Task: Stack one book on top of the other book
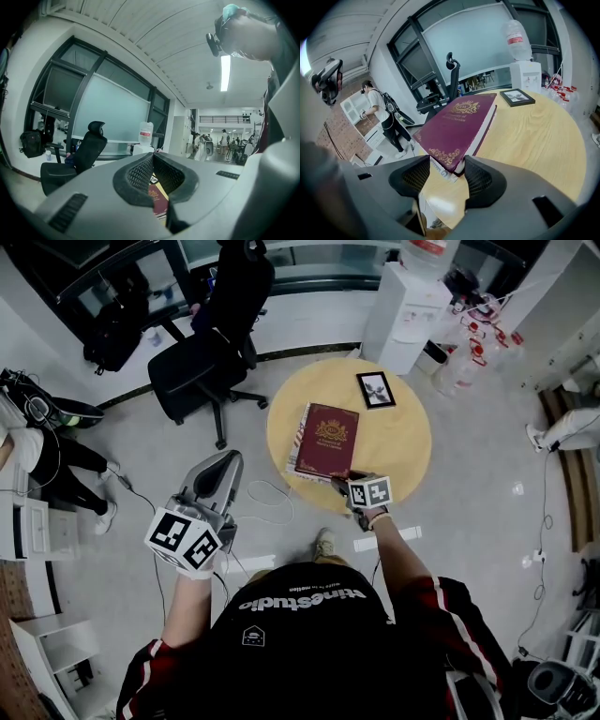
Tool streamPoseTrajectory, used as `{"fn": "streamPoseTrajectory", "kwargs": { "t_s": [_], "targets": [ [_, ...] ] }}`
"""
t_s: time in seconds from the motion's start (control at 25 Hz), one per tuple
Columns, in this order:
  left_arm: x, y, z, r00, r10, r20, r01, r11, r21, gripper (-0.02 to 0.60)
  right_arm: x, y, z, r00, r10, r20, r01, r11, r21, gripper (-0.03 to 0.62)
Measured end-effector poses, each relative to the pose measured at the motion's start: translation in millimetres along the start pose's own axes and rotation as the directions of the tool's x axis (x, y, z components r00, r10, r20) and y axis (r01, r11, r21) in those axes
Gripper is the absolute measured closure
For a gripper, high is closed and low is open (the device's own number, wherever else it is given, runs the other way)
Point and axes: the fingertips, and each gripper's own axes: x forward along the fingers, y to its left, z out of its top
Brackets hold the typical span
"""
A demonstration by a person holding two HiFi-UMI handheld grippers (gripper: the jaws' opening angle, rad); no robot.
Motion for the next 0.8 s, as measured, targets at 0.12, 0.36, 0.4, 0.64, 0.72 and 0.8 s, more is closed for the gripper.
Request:
{"fn": "streamPoseTrajectory", "kwargs": {
  "t_s": [0.12, 0.36, 0.4, 0.64, 0.72, 0.8],
  "targets": [
    [1, 4, -1, 1.0, 0.011, 0.0, -0.011, 1.0, -0.005, 0.565, 7, 6, 3, 1.0, 0.021, 0.008, -0.021, 1.0, 0.023, 0.339],
    [17, 1, 0, 1.0, -0.006, -0.003, 0.006, 1.0, -0.002, 0.565, 11, 10, 10, 0.999, 0.045, 0.011, -0.045, 0.998, 0.039, 0.339],
    [20, -1, -1, 1.0, -0.013, -0.005, 0.013, 1.0, 0.0, 0.565, 11, 9, 11, 0.999, 0.045, 0.01, -0.046, 0.998, 0.039, 0.339],
    [32, -5, -1, 0.999, -0.032, -0.01, 0.032, 0.999, -0.006, 0.565, 9, 9, 15, 0.998, 0.058, 0.009, -0.058, 0.998, 0.039, 0.339],
    [36, -6, 1, 0.999, -0.032, -0.009, 0.032, 0.999, -0.007, 0.565, 4, 7, 15, 0.998, 0.056, 0.009, -0.056, 0.998, 0.031, 0.339],
    [40, -8, 2, 0.999, -0.034, -0.005, 0.033, 0.999, -0.008, 0.565, -3, 0, 13, 0.999, 0.047, 0.012, -0.047, 0.998, 0.031, 0.339]
  ]
}}
